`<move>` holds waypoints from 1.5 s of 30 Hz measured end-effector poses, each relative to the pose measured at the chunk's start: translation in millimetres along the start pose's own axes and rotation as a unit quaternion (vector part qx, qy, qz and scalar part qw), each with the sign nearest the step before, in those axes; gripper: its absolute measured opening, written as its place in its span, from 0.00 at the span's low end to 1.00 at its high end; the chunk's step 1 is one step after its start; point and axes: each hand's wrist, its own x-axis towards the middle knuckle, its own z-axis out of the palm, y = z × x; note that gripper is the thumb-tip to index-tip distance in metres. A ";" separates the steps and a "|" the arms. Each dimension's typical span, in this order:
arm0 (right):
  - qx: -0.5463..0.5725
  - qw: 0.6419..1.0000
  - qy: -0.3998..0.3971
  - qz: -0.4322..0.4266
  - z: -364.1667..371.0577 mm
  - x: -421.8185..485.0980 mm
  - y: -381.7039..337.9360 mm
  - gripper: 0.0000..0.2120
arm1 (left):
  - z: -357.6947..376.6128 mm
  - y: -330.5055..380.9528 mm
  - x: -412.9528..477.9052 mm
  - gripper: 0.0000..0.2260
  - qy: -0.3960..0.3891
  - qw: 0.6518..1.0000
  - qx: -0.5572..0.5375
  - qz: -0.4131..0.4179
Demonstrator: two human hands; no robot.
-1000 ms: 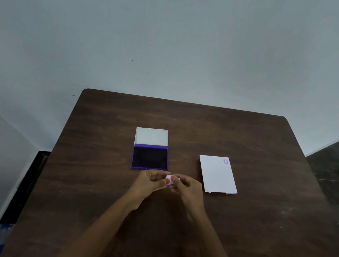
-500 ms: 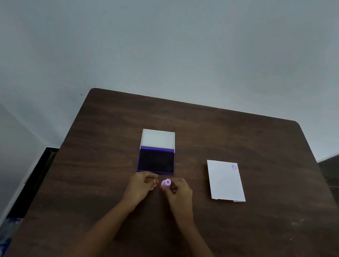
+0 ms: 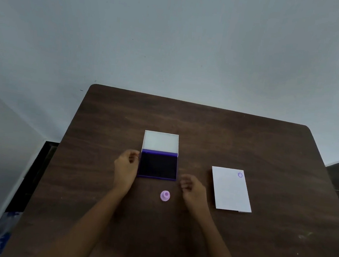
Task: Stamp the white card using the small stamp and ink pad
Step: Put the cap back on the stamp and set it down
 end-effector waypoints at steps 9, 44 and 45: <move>0.072 0.992 0.099 0.040 9.0 83.5 -57.1 0.16 | 21.7 22.8 41.0 0.12 0.011 0.999 0.034 -0.008; 0.149 0.979 0.123 -0.065 -1.4 28.0 -42.7 0.05 | -13.3 28.4 -12.8 0.12 -0.007 0.995 -0.096 0.028; 0.141 0.980 0.124 -0.068 -0.5 24.5 -40.7 0.05 | -14.3 26.3 -16.0 0.12 -0.006 0.995 -0.092 0.032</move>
